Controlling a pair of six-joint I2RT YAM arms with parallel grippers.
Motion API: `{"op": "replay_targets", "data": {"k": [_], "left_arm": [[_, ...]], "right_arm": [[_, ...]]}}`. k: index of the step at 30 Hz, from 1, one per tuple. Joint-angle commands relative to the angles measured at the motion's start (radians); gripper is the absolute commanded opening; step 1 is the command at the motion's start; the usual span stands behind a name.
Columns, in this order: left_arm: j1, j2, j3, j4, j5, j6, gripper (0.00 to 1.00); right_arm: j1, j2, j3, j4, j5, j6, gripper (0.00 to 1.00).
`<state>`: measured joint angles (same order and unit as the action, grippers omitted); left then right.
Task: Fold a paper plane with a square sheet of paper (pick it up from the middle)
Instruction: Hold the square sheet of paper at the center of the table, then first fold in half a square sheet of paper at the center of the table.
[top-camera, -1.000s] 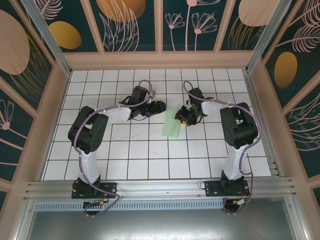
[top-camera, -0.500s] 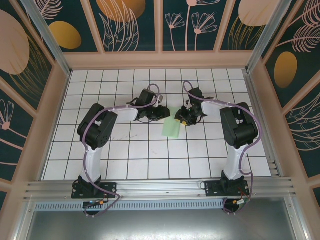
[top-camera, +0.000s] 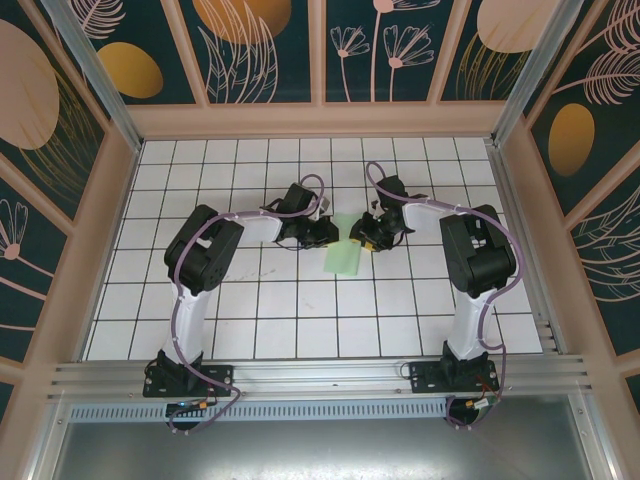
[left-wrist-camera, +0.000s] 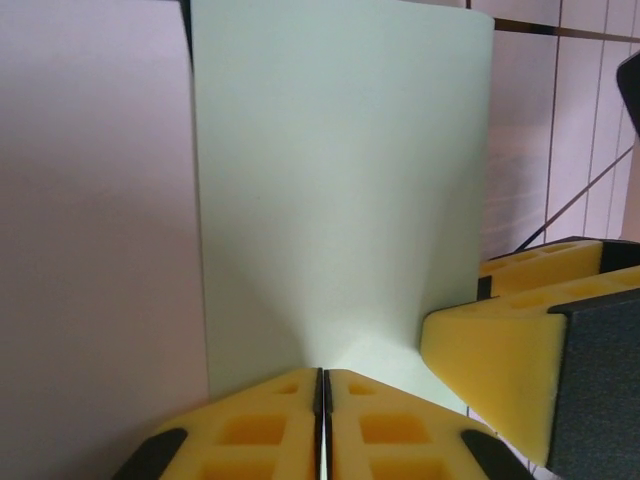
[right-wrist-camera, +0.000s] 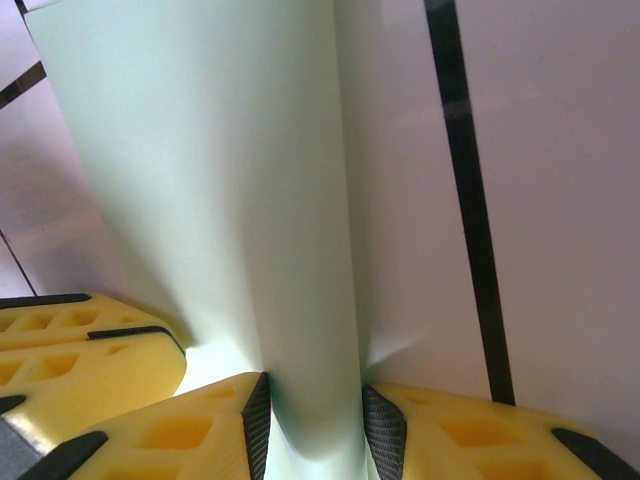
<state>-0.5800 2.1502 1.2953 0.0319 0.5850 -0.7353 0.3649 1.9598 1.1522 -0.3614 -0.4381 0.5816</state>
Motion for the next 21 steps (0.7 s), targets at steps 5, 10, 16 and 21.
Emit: {"op": "replay_targets", "data": {"k": [5,10,16,21], "left_arm": [[-0.007,0.042,-0.05,-0.101,-0.063,0.032,0.0],[-0.007,0.05,-0.08,-0.106,-0.091,0.039,0.0],[-0.006,0.062,-0.09,-0.102,-0.107,0.041,0.0],[-0.007,0.062,-0.091,-0.104,-0.11,0.037,0.0]], "right_arm": [[0.008,0.13,-0.084,-0.089,0.276,-0.039,0.41],[0.006,-0.051,-0.026,-0.148,0.285,-0.034,0.46],[0.004,-0.231,-0.022,-0.149,0.279,0.005,0.55],[0.023,-0.309,-0.081,0.0,0.136,0.032,0.49]]}}
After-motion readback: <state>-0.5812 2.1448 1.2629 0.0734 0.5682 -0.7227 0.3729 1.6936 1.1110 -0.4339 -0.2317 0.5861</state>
